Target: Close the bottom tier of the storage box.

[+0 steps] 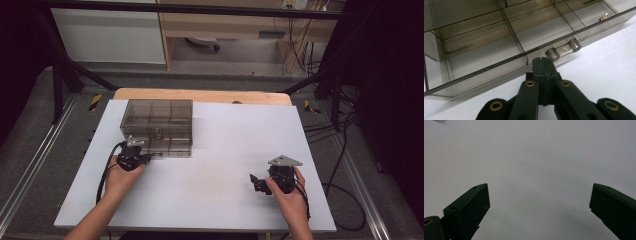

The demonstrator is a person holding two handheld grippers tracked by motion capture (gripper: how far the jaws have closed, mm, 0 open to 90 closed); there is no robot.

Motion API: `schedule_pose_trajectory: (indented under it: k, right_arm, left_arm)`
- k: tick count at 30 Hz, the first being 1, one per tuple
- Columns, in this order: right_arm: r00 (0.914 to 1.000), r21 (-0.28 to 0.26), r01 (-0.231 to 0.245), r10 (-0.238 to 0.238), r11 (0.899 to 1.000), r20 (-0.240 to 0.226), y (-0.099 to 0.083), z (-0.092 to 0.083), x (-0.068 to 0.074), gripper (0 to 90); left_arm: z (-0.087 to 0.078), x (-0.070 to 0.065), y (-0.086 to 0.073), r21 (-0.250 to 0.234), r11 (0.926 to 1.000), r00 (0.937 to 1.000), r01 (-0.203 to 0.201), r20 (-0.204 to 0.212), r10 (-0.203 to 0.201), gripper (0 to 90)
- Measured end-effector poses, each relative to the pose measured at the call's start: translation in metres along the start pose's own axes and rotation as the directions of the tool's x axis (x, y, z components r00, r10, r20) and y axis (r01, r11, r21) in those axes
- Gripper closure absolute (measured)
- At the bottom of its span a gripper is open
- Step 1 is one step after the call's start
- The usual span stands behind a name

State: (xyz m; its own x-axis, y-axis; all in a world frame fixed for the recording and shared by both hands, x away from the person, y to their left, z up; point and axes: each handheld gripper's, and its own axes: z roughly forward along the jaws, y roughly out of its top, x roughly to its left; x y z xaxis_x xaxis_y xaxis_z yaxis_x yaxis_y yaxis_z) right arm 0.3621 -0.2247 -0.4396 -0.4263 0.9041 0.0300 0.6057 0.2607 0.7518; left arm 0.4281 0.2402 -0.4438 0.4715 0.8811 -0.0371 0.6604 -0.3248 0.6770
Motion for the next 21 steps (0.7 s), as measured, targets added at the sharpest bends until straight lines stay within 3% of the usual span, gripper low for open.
schedule_pose_trajectory:
  k: [21]
  right_arm:
    - [1.0000,-0.007,0.008,-0.008,1.000,-0.003,-0.0001,0.0003,0.0001,4.0]
  left_arm:
    - [0.0058,0.0023,0.0104,0.003,0.9999,0.9998,0.012,-0.013,-0.012,90.0]
